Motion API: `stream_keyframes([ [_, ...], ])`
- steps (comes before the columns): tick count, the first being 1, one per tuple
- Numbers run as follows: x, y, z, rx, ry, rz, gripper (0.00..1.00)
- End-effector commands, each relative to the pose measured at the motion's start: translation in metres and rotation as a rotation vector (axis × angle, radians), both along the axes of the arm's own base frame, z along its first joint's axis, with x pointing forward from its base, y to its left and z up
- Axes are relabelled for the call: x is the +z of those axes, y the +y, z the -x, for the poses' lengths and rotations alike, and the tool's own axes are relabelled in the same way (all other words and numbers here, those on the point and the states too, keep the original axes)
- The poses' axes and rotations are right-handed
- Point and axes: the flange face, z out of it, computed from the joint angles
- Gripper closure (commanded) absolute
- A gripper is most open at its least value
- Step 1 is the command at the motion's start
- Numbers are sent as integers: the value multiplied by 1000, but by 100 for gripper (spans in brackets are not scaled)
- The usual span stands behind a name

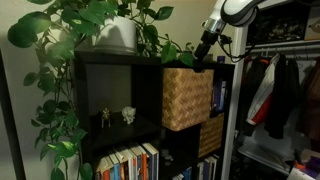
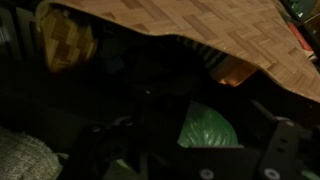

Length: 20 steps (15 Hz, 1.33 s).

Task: Put the socks in the basket

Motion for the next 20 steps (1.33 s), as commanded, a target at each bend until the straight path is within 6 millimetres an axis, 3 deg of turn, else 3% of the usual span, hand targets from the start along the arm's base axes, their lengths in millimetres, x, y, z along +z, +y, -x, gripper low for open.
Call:
stream_keyframes([
  [1,12,-6,6,-25,-2,-3,0],
  [6,35,-19,6,-78,-56,5,0],
  [13,68,-62,-11,-163,-201,49,0],
  [16,69,-72,-20,-150,-241,94,0],
  [20,53,-84,-45,-95,-269,161,0],
])
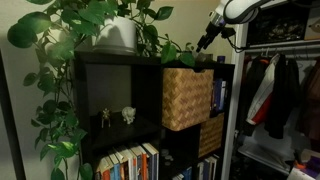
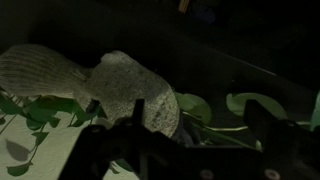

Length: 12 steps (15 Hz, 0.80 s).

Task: Put the socks in the basket

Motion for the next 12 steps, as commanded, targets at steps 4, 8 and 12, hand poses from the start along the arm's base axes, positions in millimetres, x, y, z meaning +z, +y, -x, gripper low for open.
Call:
stream_keyframes([
  [4,-15,-21,-42,58,-40,104,0],
  [8,-8,-33,-54,73,-69,162,0],
  [12,6,-44,-58,62,-91,205,0],
])
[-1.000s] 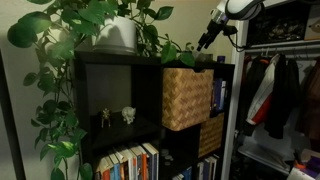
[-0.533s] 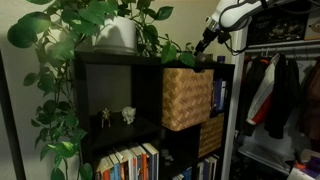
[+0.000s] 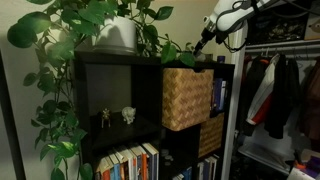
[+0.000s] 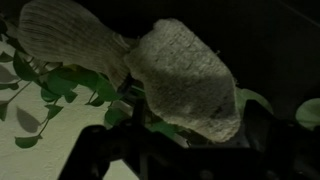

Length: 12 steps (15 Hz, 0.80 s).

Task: Put the socks in the basket

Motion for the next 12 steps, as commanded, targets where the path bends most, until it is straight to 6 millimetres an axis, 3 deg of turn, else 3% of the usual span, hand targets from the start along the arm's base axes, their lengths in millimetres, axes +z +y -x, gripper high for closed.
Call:
stream_keyframes([
  [1,13,-12,-6,4,-35,56,0],
  [11,-22,-6,-25,21,33,38,0],
  [12,-27,-6,-26,23,40,40,6],
])
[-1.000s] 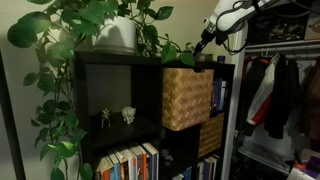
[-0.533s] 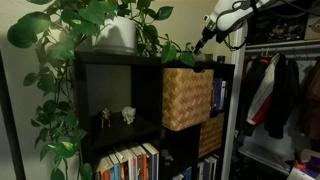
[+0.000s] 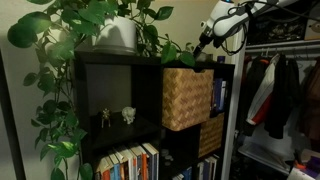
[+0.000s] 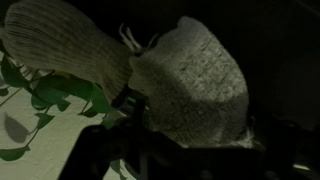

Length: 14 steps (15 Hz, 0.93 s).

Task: Put the socks in the basket

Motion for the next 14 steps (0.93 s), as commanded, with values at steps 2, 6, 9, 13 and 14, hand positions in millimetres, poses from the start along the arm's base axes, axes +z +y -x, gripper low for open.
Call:
stream_keyframes([
  [2,-11,0,-8,21,14,11,30],
  [6,-8,2,-3,1,17,10,51],
  [9,4,10,11,-16,3,0,68],
  [13,22,28,33,-30,-10,-5,86],
  [14,25,32,38,-31,-8,-8,87],
])
